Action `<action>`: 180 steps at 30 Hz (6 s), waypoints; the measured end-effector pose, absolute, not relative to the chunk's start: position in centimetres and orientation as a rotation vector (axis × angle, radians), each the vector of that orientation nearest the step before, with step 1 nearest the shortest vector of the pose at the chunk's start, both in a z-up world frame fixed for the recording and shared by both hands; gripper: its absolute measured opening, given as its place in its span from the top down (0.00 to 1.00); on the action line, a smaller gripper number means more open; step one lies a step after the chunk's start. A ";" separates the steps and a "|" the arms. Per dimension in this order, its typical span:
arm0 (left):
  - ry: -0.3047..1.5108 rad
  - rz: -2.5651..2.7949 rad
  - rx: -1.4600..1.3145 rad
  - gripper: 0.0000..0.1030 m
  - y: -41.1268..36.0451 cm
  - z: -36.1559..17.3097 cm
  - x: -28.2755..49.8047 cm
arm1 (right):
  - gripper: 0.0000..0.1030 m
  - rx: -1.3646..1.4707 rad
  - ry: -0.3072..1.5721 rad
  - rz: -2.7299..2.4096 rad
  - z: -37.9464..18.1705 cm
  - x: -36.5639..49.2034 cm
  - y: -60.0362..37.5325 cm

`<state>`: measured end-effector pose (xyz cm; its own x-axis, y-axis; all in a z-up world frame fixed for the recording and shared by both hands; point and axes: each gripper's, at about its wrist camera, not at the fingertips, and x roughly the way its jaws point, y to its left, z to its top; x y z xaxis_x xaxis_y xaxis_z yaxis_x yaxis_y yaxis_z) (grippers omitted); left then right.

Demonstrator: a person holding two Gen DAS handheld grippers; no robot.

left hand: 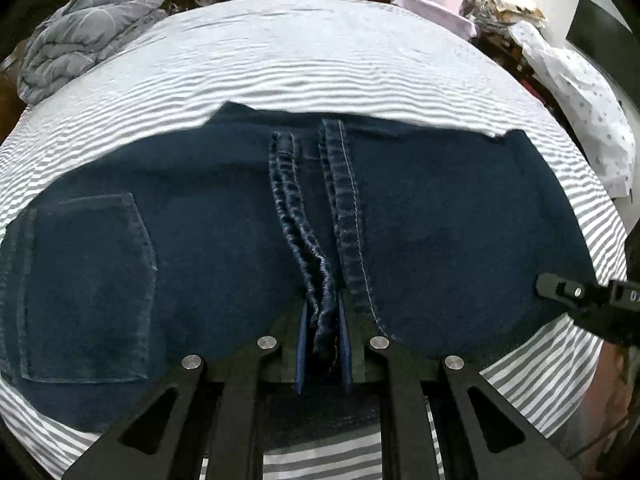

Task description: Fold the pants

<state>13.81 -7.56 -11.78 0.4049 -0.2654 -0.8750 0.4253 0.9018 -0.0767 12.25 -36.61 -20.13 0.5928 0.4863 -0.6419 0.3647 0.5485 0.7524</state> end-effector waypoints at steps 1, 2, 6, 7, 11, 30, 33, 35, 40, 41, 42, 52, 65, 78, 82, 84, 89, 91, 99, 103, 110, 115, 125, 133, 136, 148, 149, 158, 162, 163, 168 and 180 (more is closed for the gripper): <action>1.066 -0.437 0.162 0.86 -7.2 -11.6 13.9 | 0.89 1.019 0.986 0.095 -20.0 12.5 -36.2; 1.069 -0.436 0.156 0.86 -6.8 -11.6 14.0 | 0.89 0.993 0.990 0.093 -19.9 12.6 -35.7; 1.109 -0.427 0.146 0.86 -5.7 -13.2 14.0 | 0.89 0.969 1.019 0.090 -20.7 13.3 -34.6; 1.112 -0.426 0.145 0.86 -5.5 -13.6 13.8 | 0.89 0.973 1.019 0.087 -20.8 13.3 -34.6; 1.079 -0.431 0.200 0.84 -6.1 -13.9 13.4 | 0.87 0.970 1.038 0.066 -20.7 13.4 -34.6; 0.951 -0.607 0.152 0.80 -9.6 -8.8 13.1 | 0.58 0.668 0.942 0.000 -12.3 13.8 -34.5; 1.034 -0.596 0.150 0.80 -10.8 -11.8 13.7 | 0.74 0.624 1.019 -0.052 -14.8 14.4 -35.1; 1.069 -0.575 0.168 0.80 -10.4 -13.6 13.9 | 0.91 0.592 1.082 -0.079 -16.9 14.2 -35.2; 0.997 -0.629 0.247 0.80 -10.2 -13.6 12.7 | 1.00 0.723 1.082 -0.046 -19.3 13.0 -37.6; 0.999 -0.618 0.258 0.80 -10.4 -13.4 12.8 | 0.98 0.720 1.087 -0.043 -19.0 13.1 -37.7; 0.995 -0.610 0.252 0.80 -10.7 -12.8 12.9 | 0.93 0.706 1.084 -0.042 -18.4 13.2 -37.6; 0.974 -0.557 0.178 0.78 -13.9 -12.9 20.3 | 0.82 0.599 0.974 -0.103 -14.5 21.6 -40.6; 1.015 -0.579 0.170 0.78 -11.5 -14.3 17.9 | 0.81 0.535 1.093 -0.106 -16.5 18.2 -39.2; 0.926 -0.348 -0.206 0.55 8.4 -7.2 13.4 | 0.61 0.470 0.996 0.094 -8.0 17.6 -28.8; 0.907 -0.243 -0.277 0.48 16.8 -5.9 13.9 | 0.58 0.529 1.009 0.319 -7.1 18.7 -20.2; 0.922 -0.179 -0.338 0.47 20.9 -6.2 14.2 | 0.58 0.516 1.034 0.394 -7.4 19.0 -16.4; 1.008 -0.061 -0.638 0.47 28.6 -9.6 14.8 | 0.58 0.424 1.117 0.533 -8.0 20.7 -7.4; 1.049 -0.047 -0.766 0.47 30.2 -11.2 15.4 | 0.58 0.381 1.135 0.566 -7.1 22.6 -4.7; 1.092 -0.086 -0.865 0.47 29.1 -13.7 15.6 | 0.55 0.203 1.163 0.606 -2.7 29.9 0.4; 1.125 -0.080 -0.888 0.47 29.8 -16.3 16.7 | 0.54 0.112 1.149 0.638 -1.5 32.2 2.9; 1.074 -0.101 -0.797 0.46 28.8 -16.1 18.3 | 0.54 -0.070 1.309 0.665 -4.7 37.3 10.0; 1.035 -0.123 -0.706 0.55 28.0 -15.8 18.1 | 0.52 -0.224 1.533 0.584 -8.7 42.7 16.0; 0.956 -0.128 -0.669 0.64 27.7 -15.5 16.9 | 0.46 -0.646 1.680 0.412 -13.3 44.8 25.6; 0.918 -0.121 -0.644 0.65 27.9 -15.2 15.7 | 0.52 -0.989 1.633 0.273 -15.7 41.9 28.1; 0.902 -0.107 -0.610 0.65 27.4 -14.7 15.1 | 0.52 -1.087 1.595 0.228 -16.1 41.2 28.9; 0.915 -0.109 -0.684 0.62 28.0 -15.9 14.7 | 0.84 -1.255 1.503 0.175 -21.1 38.3 31.5; 0.911 -0.113 -0.685 0.62 28.1 -16.1 14.8 | 0.86 -1.202 1.504 0.180 -20.6 38.5 31.0; 0.791 -0.210 -0.555 0.70 26.7 -11.6 13.6 | 0.89 -0.783 1.439 0.245 -11.9 39.5 24.7; 0.721 -0.268 -0.453 0.71 24.5 -7.8 12.4 | 0.89 -0.631 1.386 0.249 -8.1 39.7 20.2; 0.708 -0.280 -0.428 0.71 24.0 -6.9 12.2 | 0.89 -0.602 1.378 0.251 -7.3 40.0 19.5; 0.661 -0.341 -0.339 0.72 21.1 -3.5 11.1 | 0.90 -0.418 1.318 0.267 -3.0 38.8 14.4; 0.618 -0.566 -0.089 0.72 1.4 1.6 8.7 | 0.90 0.020 1.217 0.201 2.8 34.9 -7.7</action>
<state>8.71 1.37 1.62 0.6689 -0.5275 -0.5237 0.4757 0.8452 -0.2437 34.94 -7.68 2.76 0.3306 0.1641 -0.9294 -0.1429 0.9821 0.1225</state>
